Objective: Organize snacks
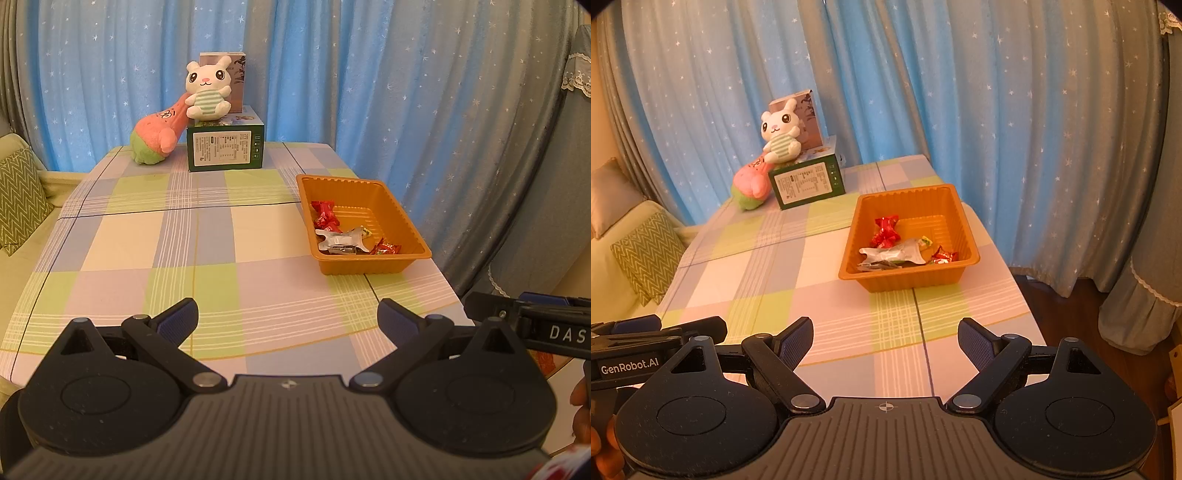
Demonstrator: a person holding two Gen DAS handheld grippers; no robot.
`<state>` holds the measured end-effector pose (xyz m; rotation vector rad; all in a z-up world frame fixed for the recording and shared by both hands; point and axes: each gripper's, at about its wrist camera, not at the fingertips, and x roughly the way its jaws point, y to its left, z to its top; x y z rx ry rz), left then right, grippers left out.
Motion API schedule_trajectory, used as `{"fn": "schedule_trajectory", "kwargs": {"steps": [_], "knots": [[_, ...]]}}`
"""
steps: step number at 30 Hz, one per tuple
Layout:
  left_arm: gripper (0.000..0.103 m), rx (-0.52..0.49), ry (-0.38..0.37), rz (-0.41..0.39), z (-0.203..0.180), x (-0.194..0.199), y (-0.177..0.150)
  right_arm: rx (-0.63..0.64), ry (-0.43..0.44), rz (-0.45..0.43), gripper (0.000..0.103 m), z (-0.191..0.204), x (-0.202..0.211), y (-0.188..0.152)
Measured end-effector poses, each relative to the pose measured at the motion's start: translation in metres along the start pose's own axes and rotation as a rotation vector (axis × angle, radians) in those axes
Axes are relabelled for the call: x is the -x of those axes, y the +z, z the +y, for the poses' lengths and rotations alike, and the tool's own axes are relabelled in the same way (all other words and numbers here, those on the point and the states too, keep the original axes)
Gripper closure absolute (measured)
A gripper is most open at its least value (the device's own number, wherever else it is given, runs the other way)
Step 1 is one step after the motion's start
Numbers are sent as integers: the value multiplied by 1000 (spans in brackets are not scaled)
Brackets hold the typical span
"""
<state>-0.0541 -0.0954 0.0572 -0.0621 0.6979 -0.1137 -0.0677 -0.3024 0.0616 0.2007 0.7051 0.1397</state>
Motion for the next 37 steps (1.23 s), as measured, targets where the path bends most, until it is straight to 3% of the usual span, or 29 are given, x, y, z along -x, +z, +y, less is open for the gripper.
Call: {"fn": "schedule_trajectory", "kwargs": {"steps": [37], "knots": [[0,6,-16,-7,1,0,1,-1,-1,2,18,-2,0,0]]}}
